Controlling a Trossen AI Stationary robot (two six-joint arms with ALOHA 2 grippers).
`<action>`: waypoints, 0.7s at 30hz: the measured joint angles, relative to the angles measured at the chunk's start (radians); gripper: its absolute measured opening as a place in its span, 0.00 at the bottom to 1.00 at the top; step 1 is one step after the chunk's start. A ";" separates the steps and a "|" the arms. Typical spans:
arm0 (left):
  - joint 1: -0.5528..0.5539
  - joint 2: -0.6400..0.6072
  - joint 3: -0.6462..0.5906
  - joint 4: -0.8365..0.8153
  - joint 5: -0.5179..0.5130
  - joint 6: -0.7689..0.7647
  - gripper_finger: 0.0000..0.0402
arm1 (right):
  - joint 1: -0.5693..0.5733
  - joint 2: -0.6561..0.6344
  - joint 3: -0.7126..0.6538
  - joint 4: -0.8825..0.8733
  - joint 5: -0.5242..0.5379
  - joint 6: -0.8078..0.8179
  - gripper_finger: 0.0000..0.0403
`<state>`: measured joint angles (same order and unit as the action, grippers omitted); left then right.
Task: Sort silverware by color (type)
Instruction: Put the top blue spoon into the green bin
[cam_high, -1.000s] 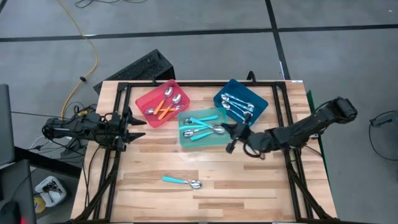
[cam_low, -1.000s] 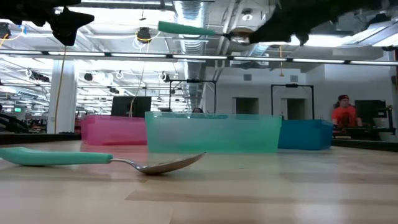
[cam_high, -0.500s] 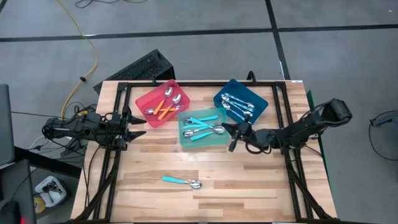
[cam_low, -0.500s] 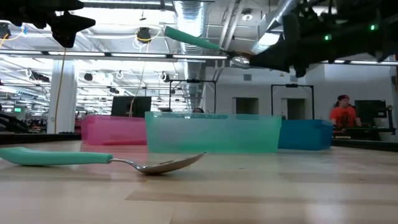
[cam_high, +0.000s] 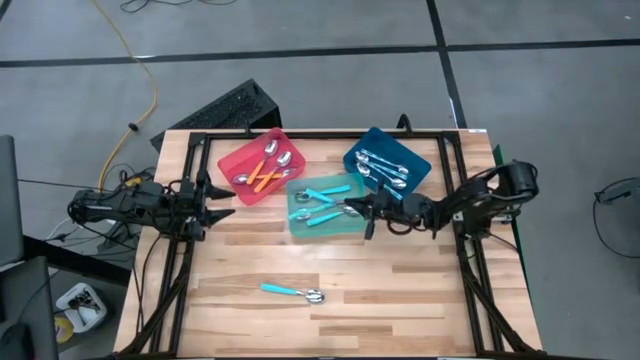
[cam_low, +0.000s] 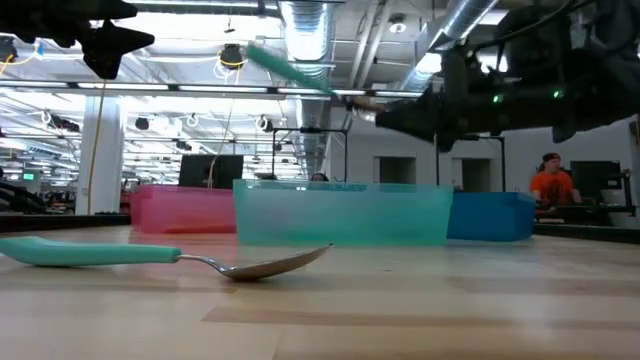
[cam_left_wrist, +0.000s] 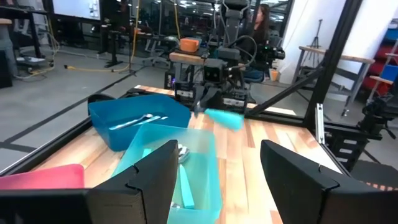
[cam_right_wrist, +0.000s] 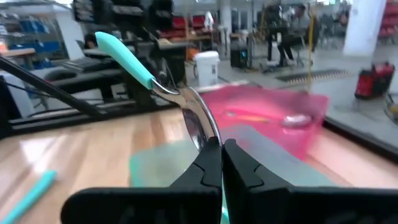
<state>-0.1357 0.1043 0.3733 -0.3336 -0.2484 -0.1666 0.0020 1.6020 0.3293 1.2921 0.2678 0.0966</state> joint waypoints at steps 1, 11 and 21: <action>0.000 0.000 0.000 0.000 -0.003 -0.003 0.53 | -0.012 0.012 -0.002 0.000 -0.008 0.013 0.05; 0.000 0.000 0.000 0.000 -0.003 -0.013 0.53 | -0.045 0.054 -0.008 -0.001 -0.065 0.053 0.05; 0.000 0.000 -0.001 -0.001 -0.003 -0.014 0.53 | -0.044 0.054 -0.007 -0.028 -0.066 0.037 0.05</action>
<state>-0.1358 0.1043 0.3725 -0.3341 -0.2512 -0.1802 -0.0422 1.6558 0.3218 1.2644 0.2020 0.1337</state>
